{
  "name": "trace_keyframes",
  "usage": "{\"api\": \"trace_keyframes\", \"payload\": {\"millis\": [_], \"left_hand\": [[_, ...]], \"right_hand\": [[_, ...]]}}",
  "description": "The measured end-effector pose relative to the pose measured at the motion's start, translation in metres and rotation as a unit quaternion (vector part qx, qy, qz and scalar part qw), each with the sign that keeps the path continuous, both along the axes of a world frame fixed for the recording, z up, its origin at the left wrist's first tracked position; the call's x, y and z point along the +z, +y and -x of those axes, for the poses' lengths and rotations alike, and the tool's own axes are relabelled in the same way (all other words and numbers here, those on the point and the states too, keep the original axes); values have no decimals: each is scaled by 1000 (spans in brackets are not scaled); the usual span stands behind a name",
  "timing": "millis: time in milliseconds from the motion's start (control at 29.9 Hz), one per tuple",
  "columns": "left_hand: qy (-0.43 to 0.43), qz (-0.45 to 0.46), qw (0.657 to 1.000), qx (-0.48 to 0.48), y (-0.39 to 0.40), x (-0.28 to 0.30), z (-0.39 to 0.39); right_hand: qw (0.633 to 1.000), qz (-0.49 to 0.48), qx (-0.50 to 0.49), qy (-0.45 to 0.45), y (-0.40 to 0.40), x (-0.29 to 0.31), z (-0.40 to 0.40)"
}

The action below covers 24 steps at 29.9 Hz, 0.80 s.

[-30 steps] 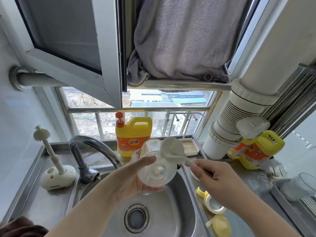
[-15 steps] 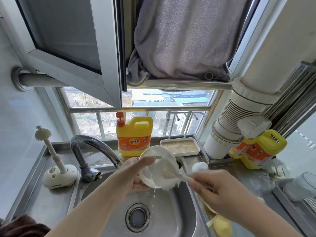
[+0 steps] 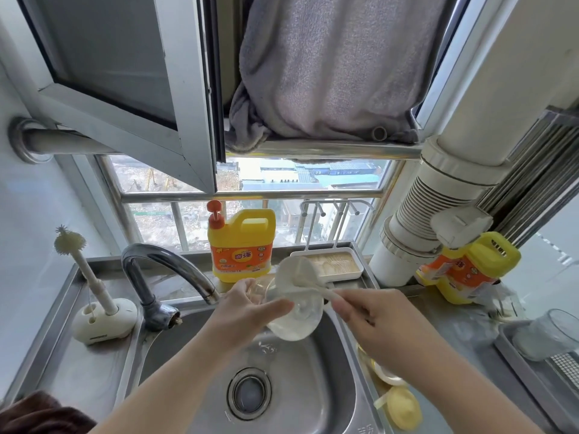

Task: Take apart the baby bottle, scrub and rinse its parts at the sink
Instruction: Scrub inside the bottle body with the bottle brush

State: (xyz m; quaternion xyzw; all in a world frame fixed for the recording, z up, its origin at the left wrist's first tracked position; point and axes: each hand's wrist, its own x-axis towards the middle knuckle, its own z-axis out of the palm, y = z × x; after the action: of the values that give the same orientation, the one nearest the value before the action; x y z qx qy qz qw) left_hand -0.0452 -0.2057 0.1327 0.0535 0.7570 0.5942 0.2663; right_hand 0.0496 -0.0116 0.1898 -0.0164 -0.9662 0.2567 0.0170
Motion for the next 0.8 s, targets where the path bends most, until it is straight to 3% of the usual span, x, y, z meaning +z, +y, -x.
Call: {"api": "trace_keyframes", "payload": {"millis": [100, 200, 301, 434, 635, 802], "left_hand": [[10, -3, 1000, 19, -2, 1, 4], [-31, -65, 996, 60, -5, 2, 6], [-56, -94, 992, 55, 0, 6, 2], [-108, -130, 983, 77, 3, 13, 4], [-135, -138, 975, 110, 13, 11, 2], [-59, -66, 992, 87, 5, 13, 7]], "right_hand": [[1000, -19, -9, 14, -3, 1, 2], [999, -10, -35, -1, 12, -3, -7], [1000, -11, 6, -9, -4, -11, -14], [999, -19, -18, 21, 1, -15, -11], [1000, 10, 2, 5, -13, -19, -8], [999, -5, -39, 8, 9, -22, -7]]}}
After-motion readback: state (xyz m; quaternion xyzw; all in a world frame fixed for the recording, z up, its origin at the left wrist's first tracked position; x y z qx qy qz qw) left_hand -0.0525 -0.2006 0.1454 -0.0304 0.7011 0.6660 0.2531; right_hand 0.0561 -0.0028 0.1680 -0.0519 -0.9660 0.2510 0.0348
